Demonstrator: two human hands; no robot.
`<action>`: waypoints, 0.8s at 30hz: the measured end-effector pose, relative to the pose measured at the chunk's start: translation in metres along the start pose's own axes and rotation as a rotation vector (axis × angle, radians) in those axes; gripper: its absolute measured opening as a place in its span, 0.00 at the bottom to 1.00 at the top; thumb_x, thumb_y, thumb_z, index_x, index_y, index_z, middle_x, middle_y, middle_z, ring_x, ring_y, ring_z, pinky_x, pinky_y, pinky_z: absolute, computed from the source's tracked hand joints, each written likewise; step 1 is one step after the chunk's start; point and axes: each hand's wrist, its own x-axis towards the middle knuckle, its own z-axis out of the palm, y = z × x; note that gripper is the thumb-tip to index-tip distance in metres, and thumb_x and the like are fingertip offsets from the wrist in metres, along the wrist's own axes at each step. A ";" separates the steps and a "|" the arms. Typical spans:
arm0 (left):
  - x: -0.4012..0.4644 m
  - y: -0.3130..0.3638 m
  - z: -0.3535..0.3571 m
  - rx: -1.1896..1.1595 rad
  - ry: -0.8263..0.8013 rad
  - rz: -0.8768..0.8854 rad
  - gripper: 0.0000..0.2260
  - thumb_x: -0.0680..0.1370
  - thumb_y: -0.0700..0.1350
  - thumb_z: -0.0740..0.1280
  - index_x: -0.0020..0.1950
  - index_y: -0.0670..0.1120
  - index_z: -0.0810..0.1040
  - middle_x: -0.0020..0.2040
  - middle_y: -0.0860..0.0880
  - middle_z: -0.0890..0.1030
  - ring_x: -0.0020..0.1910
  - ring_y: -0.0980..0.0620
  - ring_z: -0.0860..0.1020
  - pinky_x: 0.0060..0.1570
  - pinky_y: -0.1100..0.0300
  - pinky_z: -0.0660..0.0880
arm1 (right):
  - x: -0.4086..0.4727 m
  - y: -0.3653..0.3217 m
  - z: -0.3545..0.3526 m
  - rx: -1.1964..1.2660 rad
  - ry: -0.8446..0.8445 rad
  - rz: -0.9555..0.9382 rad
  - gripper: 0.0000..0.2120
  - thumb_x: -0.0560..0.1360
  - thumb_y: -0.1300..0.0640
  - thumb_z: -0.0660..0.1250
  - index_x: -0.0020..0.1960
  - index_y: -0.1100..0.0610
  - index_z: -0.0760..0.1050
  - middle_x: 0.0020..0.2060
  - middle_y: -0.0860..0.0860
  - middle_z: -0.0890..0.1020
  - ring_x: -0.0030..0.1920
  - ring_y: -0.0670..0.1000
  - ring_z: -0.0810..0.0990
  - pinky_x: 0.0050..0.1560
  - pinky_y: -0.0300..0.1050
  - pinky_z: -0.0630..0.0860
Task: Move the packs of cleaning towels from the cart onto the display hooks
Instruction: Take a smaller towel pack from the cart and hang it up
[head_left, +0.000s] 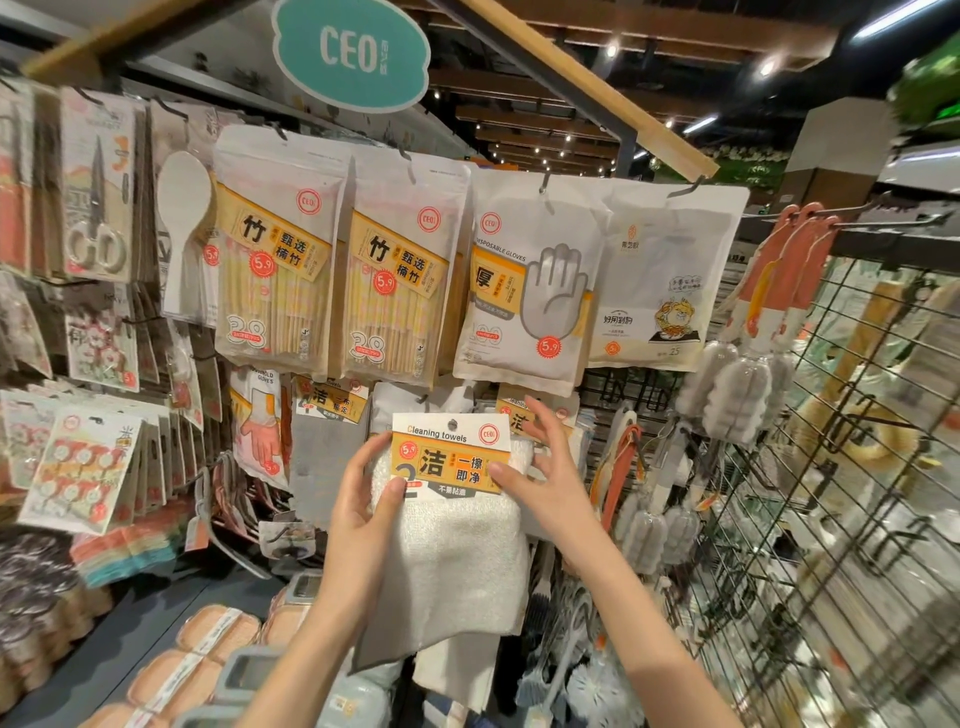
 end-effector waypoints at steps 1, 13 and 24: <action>-0.001 -0.001 0.001 -0.003 -0.002 0.000 0.18 0.79 0.37 0.62 0.67 0.53 0.70 0.67 0.49 0.75 0.66 0.53 0.73 0.65 0.55 0.70 | -0.001 0.001 0.002 -0.002 0.008 -0.015 0.35 0.71 0.61 0.72 0.69 0.40 0.58 0.63 0.40 0.68 0.64 0.41 0.68 0.53 0.26 0.70; 0.005 -0.016 0.021 0.104 -0.085 0.024 0.12 0.79 0.37 0.64 0.60 0.49 0.77 0.57 0.60 0.80 0.60 0.62 0.75 0.57 0.70 0.71 | -0.008 0.023 -0.018 -0.007 0.094 0.007 0.20 0.70 0.68 0.71 0.54 0.47 0.77 0.61 0.50 0.75 0.65 0.51 0.72 0.66 0.51 0.70; 0.042 -0.038 0.065 0.193 -0.197 -0.068 0.13 0.79 0.35 0.62 0.61 0.47 0.77 0.58 0.63 0.77 0.58 0.68 0.73 0.54 0.78 0.67 | 0.019 0.053 -0.048 -0.108 0.243 0.065 0.20 0.70 0.68 0.70 0.53 0.46 0.76 0.59 0.51 0.74 0.58 0.40 0.72 0.53 0.25 0.69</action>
